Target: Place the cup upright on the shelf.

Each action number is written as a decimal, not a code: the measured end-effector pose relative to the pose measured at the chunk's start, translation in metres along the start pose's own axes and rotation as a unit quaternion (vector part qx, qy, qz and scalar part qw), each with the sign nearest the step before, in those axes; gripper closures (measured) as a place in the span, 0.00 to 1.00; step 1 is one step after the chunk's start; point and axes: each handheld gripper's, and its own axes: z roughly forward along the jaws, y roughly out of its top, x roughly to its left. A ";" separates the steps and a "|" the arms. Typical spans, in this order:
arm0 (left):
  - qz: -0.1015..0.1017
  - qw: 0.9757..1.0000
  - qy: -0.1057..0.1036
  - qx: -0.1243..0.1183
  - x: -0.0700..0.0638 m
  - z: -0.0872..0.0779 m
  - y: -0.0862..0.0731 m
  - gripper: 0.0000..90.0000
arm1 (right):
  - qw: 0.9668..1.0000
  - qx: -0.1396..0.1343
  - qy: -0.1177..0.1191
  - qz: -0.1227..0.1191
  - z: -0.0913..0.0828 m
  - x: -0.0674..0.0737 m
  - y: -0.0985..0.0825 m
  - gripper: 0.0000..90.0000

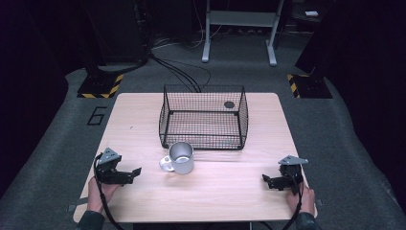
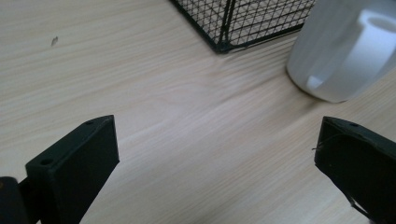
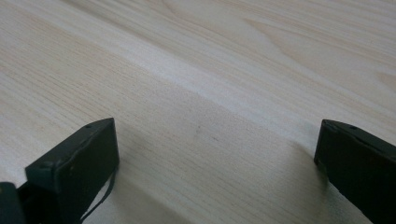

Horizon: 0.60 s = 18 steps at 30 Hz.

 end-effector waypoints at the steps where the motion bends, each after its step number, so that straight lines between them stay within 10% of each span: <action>1: 0.003 1.000 -0.002 -0.004 -0.002 -0.001 0.002 0.00 | 1.000 0.000 0.000 0.000 0.000 0.000 0.000 0.00; 18: 0.050 0.997 -0.056 -0.028 -0.033 -0.007 0.039 0.00 | 1.000 0.000 0.000 0.000 0.000 0.000 0.000 0.00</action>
